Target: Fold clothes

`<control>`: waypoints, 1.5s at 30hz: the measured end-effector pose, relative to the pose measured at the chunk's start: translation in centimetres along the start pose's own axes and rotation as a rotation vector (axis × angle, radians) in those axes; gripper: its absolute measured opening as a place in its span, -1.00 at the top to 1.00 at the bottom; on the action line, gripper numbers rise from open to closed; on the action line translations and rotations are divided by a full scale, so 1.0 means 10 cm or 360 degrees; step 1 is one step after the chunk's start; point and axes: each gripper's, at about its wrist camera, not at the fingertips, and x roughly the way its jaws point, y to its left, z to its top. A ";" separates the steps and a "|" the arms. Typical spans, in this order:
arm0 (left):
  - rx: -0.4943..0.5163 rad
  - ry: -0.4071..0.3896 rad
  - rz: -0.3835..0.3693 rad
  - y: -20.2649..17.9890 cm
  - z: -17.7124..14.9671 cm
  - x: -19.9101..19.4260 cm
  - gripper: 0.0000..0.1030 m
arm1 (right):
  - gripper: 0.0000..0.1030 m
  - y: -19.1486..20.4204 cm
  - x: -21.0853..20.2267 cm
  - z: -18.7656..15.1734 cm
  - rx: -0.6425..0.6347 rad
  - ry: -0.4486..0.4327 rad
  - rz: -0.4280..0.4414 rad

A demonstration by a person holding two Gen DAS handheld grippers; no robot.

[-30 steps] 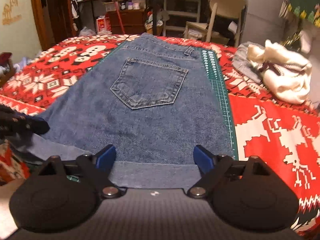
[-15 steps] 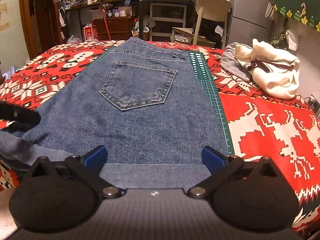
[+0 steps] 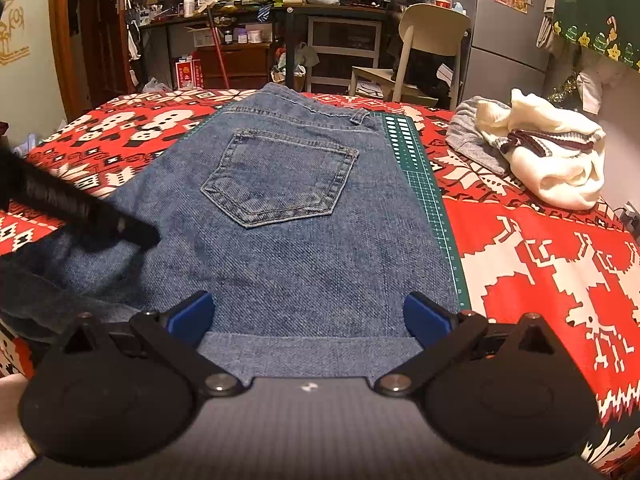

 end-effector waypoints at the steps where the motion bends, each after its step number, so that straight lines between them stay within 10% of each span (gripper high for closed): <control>1: 0.0022 0.0001 0.0013 -0.01 -0.04 -0.03 0.50 | -0.99 0.00 0.00 0.00 -0.0001 -0.0002 0.0001; 24: -0.0001 0.0035 0.0060 -0.08 0.27 0.14 0.50 | -0.99 0.00 0.02 -0.01 -0.0002 -0.0022 0.0004; 45: 0.0146 0.0051 0.0139 -0.12 -0.20 -0.23 0.49 | -0.99 -0.01 0.02 -0.01 -0.0001 -0.0022 0.0002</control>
